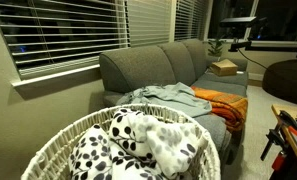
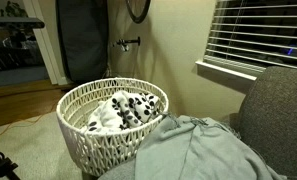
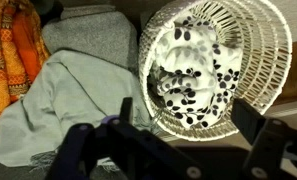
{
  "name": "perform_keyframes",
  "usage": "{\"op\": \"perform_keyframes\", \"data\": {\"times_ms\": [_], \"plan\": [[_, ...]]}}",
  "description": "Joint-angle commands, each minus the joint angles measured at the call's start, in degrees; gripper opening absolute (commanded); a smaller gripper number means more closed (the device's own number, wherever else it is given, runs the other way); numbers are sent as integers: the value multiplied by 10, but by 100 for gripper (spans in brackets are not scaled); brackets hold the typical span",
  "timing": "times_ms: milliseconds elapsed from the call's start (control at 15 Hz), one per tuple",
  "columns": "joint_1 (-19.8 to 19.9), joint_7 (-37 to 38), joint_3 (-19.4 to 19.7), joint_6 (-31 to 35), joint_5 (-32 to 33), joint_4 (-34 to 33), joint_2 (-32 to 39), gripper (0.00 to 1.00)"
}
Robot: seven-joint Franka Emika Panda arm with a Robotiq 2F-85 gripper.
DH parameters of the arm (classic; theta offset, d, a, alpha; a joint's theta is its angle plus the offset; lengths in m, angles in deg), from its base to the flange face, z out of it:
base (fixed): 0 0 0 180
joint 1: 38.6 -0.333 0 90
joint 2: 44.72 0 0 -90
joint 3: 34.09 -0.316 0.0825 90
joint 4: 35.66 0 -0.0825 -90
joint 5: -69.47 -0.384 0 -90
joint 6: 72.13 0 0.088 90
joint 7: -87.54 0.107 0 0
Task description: Put the gray blanket in the white basket
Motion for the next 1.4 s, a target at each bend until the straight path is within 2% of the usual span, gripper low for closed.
{"op": "perform_keyframes", "data": {"times_ms": [0,400,800,1333], "plan": [[8,-3,-6,-2,-4,-2,1,100],[8,-3,-6,-2,-4,-2,1,100],[10,11,-17,16,4,-4,31,100],[24,70,-38,80,37,1,94,100]]}}
